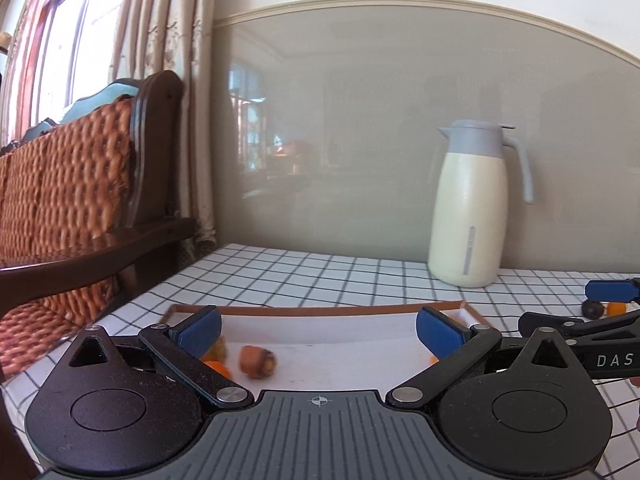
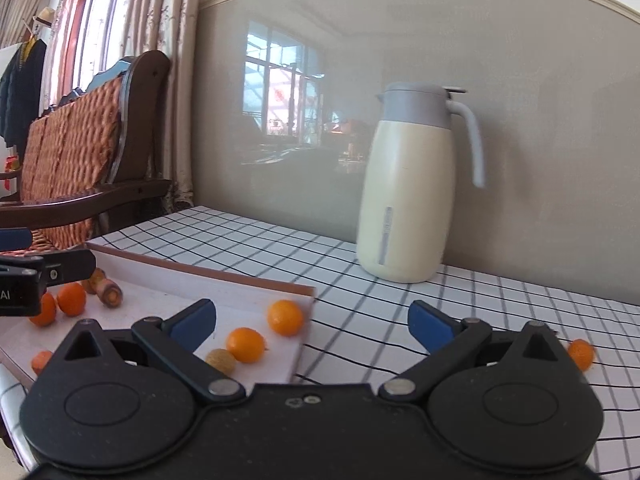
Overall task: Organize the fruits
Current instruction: 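Move both tools toward the mangosteen and orange on the table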
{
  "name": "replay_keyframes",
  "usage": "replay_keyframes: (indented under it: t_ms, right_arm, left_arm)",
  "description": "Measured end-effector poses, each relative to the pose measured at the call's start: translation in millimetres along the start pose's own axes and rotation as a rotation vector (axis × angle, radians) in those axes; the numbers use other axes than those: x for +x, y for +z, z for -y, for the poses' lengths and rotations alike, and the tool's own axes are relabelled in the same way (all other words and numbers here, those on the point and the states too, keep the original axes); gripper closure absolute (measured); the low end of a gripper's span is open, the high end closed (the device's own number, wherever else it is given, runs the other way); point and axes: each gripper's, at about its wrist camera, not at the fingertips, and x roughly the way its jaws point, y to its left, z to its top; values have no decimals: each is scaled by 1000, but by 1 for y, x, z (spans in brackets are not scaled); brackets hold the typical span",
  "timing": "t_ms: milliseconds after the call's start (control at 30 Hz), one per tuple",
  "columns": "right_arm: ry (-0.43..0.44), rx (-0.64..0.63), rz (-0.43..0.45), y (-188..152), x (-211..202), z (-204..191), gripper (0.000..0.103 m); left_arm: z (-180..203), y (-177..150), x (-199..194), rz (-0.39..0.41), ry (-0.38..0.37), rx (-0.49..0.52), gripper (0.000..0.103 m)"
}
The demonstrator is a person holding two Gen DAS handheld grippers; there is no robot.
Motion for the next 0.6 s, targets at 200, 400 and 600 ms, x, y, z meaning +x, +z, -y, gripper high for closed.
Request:
replay_keyframes:
  t_ms: [200,400,600]
  right_arm:
    - [-127,13,-18,-9,-10,49,6]
    - [-250,82,-36,-22,-21,108,6]
    - [-340,133,-75,-34,-18,157,7]
  left_arm:
    - [51,4,3,13,-83,23,0]
    - [117,8,9,30,-168,35,0]
    - [179,8,25,13,-200,28,0]
